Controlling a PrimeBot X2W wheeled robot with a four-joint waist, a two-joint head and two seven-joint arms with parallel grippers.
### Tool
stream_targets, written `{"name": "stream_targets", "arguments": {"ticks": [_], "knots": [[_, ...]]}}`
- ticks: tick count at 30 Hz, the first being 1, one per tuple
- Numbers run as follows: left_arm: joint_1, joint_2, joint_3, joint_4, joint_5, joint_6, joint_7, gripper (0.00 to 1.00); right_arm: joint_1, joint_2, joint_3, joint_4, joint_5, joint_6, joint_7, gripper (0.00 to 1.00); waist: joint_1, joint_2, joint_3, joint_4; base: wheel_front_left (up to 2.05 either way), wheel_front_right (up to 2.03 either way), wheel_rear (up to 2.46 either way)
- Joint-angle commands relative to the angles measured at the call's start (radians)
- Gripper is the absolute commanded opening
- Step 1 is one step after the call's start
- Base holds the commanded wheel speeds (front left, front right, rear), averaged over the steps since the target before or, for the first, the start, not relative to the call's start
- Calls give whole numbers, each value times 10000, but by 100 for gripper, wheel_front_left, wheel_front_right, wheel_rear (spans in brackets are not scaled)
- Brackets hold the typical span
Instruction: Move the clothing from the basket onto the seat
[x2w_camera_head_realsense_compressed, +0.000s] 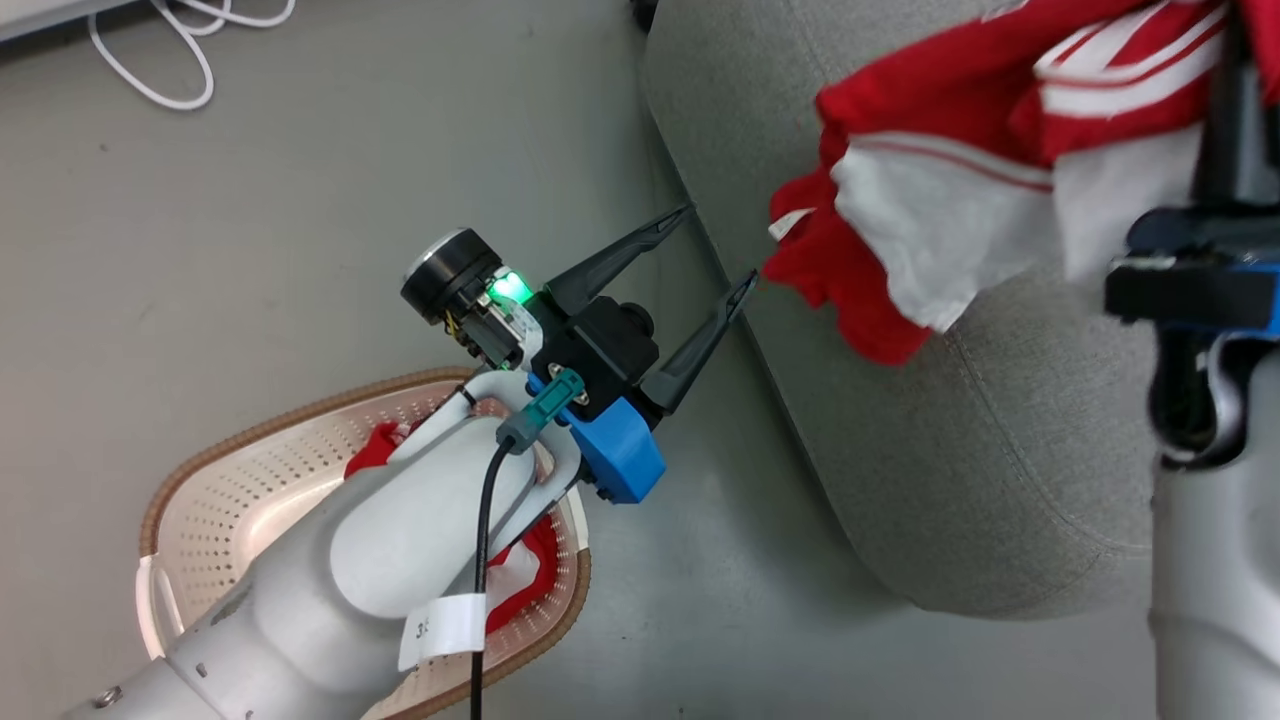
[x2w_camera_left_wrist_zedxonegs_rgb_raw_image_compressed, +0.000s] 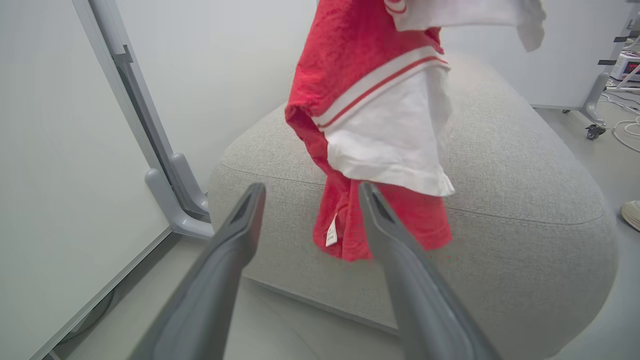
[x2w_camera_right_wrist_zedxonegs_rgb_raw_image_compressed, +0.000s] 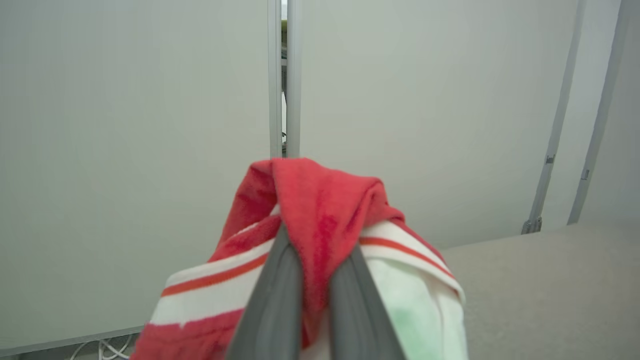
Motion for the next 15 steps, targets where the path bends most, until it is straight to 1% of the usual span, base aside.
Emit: {"name": "stream_targets", "arguments": {"ticks": [1, 5, 9, 12, 15], "knots": [[-193, 110, 33, -98, 96, 17, 35, 100, -476, -27, -281, -121, -95, 1, -40, 0, 0, 0, 408, -8, 0, 0, 0], [-480, 420, 74, -441, 197, 61, 278, 100, -1798, -27, -1283, -512, -404, 1, -40, 0, 0, 0, 1143, 87, 0, 0, 0], [-746, 756, 81, -829, 321, 72, 504, 100, -3011, -319, -2495, -883, -472, 1, -40, 0, 0, 0, 1794, 160, 0, 0, 0], [-946, 1023, 163, -1157, 386, 143, 692, 100, -3794, -855, -3238, -969, -462, 1, -40, 0, 0, 0, 2247, 186, 0, 0, 0], [-1091, 1256, 199, -1484, 465, 176, 890, 100, -4391, -1730, -3654, -845, -521, 1, -38, 0, 0, 0, 2693, 210, 0, 0, 0]]}}
